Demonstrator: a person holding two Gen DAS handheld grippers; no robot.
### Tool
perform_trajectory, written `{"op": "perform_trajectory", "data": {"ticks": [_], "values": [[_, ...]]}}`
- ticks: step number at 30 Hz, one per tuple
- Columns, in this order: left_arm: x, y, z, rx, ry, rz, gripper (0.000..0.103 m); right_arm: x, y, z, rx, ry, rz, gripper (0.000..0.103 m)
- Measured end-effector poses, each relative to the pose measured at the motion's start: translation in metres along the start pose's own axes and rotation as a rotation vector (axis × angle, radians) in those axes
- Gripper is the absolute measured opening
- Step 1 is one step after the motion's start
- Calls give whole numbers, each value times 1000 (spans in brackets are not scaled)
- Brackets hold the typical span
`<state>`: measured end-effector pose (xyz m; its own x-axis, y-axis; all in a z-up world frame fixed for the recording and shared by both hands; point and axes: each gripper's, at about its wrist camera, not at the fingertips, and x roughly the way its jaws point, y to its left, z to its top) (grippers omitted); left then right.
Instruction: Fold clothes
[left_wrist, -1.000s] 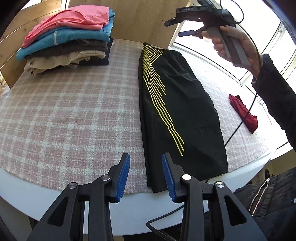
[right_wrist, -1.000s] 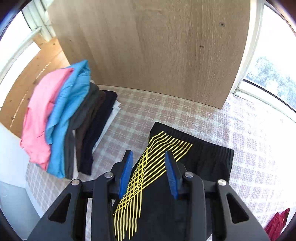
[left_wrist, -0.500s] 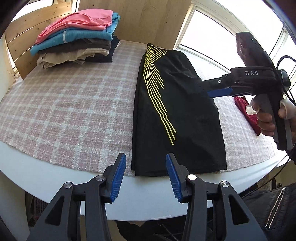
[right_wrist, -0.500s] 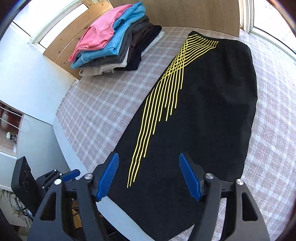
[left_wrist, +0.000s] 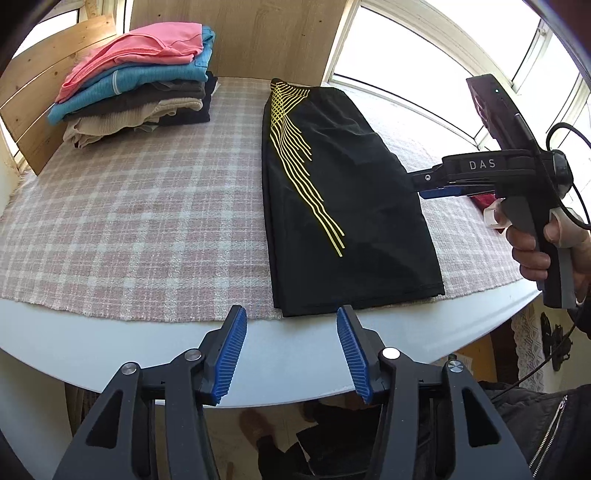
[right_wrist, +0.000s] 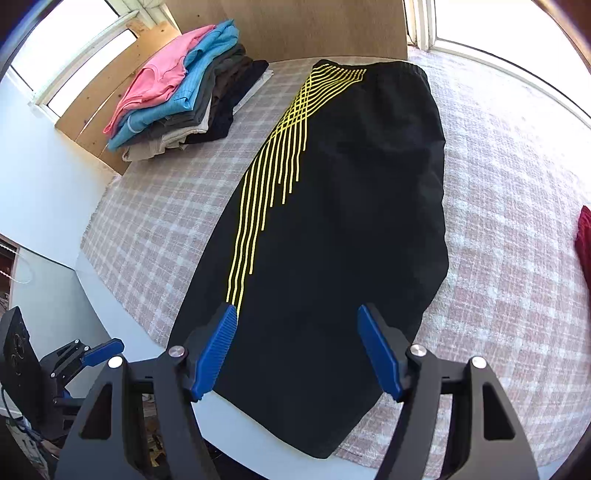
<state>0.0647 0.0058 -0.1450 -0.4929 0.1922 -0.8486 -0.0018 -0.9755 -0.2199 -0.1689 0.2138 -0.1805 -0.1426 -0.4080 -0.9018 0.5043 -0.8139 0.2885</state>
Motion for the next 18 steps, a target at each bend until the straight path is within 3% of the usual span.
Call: {"op": "perform_trajectory", "data": {"ticks": [5, 8, 13, 18], "values": [[-4, 11, -5, 42, 1, 16, 53, 7, 26, -16, -12, -10, -85, 67], [-5, 21, -4, 24, -23, 0, 53, 13, 33, -25, -13, 44, -77, 67], [-5, 27, -8, 44, -29, -32, 53, 17, 13, -38, 183, 93, -18, 67], [-4, 33, -12, 64, -14, -62, 53, 10, -2, -53, 258, 77, -120, 67]]}}
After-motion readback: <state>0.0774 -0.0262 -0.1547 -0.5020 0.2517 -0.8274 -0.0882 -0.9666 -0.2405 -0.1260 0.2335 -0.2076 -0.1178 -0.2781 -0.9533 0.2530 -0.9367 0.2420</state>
